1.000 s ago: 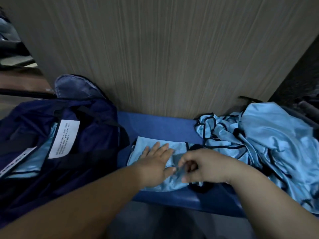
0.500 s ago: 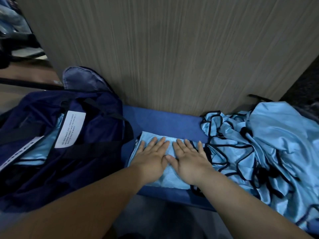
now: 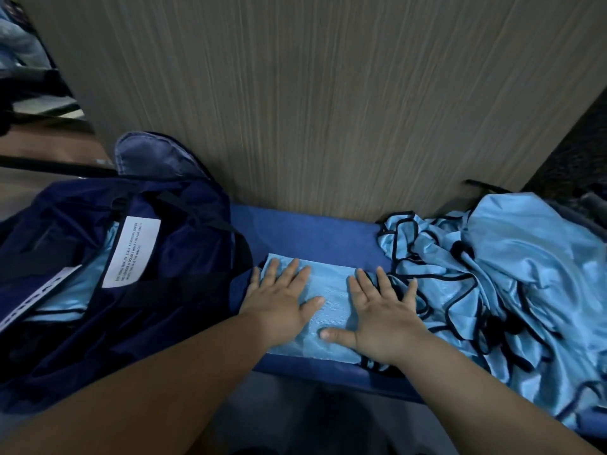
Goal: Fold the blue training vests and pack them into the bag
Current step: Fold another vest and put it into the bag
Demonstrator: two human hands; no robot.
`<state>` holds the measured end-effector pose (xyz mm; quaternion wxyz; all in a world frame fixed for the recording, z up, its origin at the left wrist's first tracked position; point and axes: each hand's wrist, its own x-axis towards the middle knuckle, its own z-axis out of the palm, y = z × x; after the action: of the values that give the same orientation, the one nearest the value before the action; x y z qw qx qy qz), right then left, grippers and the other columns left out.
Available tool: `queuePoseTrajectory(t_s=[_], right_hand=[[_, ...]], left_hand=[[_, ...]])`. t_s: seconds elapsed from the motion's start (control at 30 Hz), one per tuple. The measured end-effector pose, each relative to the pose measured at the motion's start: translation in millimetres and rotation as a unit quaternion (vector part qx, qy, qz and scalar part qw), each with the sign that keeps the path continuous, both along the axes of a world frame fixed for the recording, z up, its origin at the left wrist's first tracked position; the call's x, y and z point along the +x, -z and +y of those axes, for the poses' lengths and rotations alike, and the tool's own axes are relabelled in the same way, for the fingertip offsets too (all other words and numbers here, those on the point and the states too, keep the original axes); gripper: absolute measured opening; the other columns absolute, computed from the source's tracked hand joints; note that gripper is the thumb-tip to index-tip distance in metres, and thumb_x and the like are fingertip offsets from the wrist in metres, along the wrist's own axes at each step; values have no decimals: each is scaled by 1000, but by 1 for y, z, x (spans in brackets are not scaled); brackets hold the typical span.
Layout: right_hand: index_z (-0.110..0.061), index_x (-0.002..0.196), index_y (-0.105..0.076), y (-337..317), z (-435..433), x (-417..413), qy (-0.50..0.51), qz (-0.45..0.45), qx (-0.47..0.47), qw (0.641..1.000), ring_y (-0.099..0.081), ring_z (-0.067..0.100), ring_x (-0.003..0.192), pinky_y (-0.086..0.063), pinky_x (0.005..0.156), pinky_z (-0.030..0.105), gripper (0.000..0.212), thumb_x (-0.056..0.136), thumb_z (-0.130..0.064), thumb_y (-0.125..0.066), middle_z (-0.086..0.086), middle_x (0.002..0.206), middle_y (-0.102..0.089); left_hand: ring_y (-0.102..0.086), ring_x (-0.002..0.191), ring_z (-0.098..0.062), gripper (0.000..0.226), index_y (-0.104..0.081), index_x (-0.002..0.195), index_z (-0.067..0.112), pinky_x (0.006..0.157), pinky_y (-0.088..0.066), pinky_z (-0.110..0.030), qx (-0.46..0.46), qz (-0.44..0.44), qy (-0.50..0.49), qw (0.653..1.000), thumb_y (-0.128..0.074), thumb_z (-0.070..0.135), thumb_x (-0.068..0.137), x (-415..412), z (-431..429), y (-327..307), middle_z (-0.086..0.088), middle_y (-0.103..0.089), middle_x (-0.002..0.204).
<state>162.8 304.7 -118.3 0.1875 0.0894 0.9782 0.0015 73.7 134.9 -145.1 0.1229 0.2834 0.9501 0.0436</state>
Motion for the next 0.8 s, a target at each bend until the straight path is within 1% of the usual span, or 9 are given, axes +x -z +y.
queuePoseTrajectory(t_s=[0.07, 0.2, 0.37, 0.47, 0.53, 0.6, 0.67, 0.73, 0.8], right_hand=[[-28, 156, 6, -3, 4, -1, -13, 29, -24, 999, 22, 20, 148, 18, 110, 66, 113, 67, -94, -14, -9, 164, 11], [-34, 152, -23, -14, 22, -5, -2, 153, -45, 987, -7, 13, 150, 5, 117, 63, 62, 97, -63, -31, -14, 159, -24], [-36, 153, -22, -11, 35, -9, 1, 87, -36, 996, 2, 12, 151, 9, 112, 68, 60, 98, -58, -35, -17, 161, -15], [-35, 152, -28, -13, 32, -12, -6, 101, -19, 995, 1, 14, 151, 10, 112, 68, 62, 96, -59, -41, -15, 160, -20], [-34, 150, -33, -14, 32, -15, -16, 140, -17, 990, -8, 15, 150, 8, 115, 61, 64, 93, -56, -52, -11, 156, -29], [-30, 151, -30, -14, 32, -18, -47, 201, -45, 977, -22, 16, 146, -3, 120, 43, 72, 90, -47, -63, -5, 153, -36], [-30, 155, -20, -15, 28, -21, -58, 256, -144, 954, -33, 15, 140, -23, 114, 29, 87, 85, -39, -72, -3, 153, -37], [-33, 155, -14, -19, 20, -24, -28, 292, -244, 924, -40, 10, 133, -34, 106, 26, 99, 80, -40, -78, -9, 149, -40], [-34, 152, -25, -23, 15, -26, 10, 299, -309, 903, -49, 5, 120, -40, 98, 24, 94, 76, -42, -80, -15, 133, -52]], left_hand=[[14, 149, -21, 62, 0, 156, 28, 120, 12, -48, -19, 36, 19, 999, -13, 55, 101, -2, 3, -8, 5, 4, 164], [-7, 150, -23, 59, -10, 155, 21, 121, 1, -49, -40, 101, 26, 994, -28, 42, 104, -20, 11, -31, 1, -17, 161], [-34, 135, -28, 57, -31, 148, 23, 110, -23, -43, -123, 46, -31, 991, -36, 52, 99, -47, 10, -46, -3, -39, 147], [-44, 126, -28, 52, -47, 135, 22, 101, -34, -38, -133, 59, -41, 988, -49, 53, 94, -51, 13, -54, -4, -49, 135], [-49, 118, -26, 40, -55, 125, 21, 93, -39, -34, -94, 61, -25, 993, -54, 45, 93, -50, 14, -58, -3, -53, 126], [-52, 111, -22, 27, -59, 113, 20, 83, -39, -27, 28, 14, -11, 999, -57, 38, 93, -48, 15, -60, 1, -53, 116], [-55, 100, -15, 15, -58, 103, 24, 72, -36, -23, 158, -37, 2, 987, -64, 32, 91, -41, 18, -68, 6, -54, 104], [-56, 88, -10, 15, -59, 98, 30, 72, -41, -24, 208, -46, 52, 976, -70, 31, 87, -35, 22, -78, 11, -60, 95], [-55, 77, -5, 19, -58, 87, 36, 72, -45, -25, 237, -59, 93, 965, -75, 31, 81, -29, 26, -85, 14, -60, 83]])
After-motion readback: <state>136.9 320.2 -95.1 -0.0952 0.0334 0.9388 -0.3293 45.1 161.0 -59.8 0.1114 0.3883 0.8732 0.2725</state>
